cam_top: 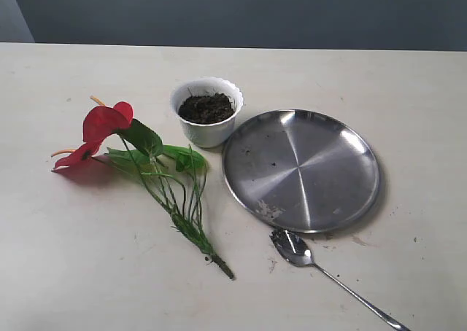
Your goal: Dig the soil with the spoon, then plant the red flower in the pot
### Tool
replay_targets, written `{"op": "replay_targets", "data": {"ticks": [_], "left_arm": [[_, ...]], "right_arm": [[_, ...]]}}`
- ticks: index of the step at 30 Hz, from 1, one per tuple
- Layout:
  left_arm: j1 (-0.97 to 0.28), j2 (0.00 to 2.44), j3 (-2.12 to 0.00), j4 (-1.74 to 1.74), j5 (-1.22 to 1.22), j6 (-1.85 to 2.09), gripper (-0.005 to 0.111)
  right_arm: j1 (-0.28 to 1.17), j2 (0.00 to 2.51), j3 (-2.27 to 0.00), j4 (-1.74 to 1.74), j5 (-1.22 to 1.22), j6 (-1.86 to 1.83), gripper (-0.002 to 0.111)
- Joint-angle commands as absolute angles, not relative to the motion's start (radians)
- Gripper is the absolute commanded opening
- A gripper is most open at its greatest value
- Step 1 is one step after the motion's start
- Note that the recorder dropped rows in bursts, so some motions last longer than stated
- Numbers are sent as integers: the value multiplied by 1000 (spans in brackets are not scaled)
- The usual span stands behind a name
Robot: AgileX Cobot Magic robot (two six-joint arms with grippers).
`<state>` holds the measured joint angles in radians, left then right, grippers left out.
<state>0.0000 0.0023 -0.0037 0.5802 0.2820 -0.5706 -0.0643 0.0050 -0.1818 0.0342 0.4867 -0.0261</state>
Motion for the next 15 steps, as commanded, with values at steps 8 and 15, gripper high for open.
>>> {"op": "replay_targets", "data": {"ticks": [8,15], "left_arm": [[1,0,0,581,286,-573,0],[1,0,0,581,284,-573,0]], "right_arm": [[-68,0,-175,-26,368,-29,-1],[-67,0,-175,374,-224,369,-1]]}}
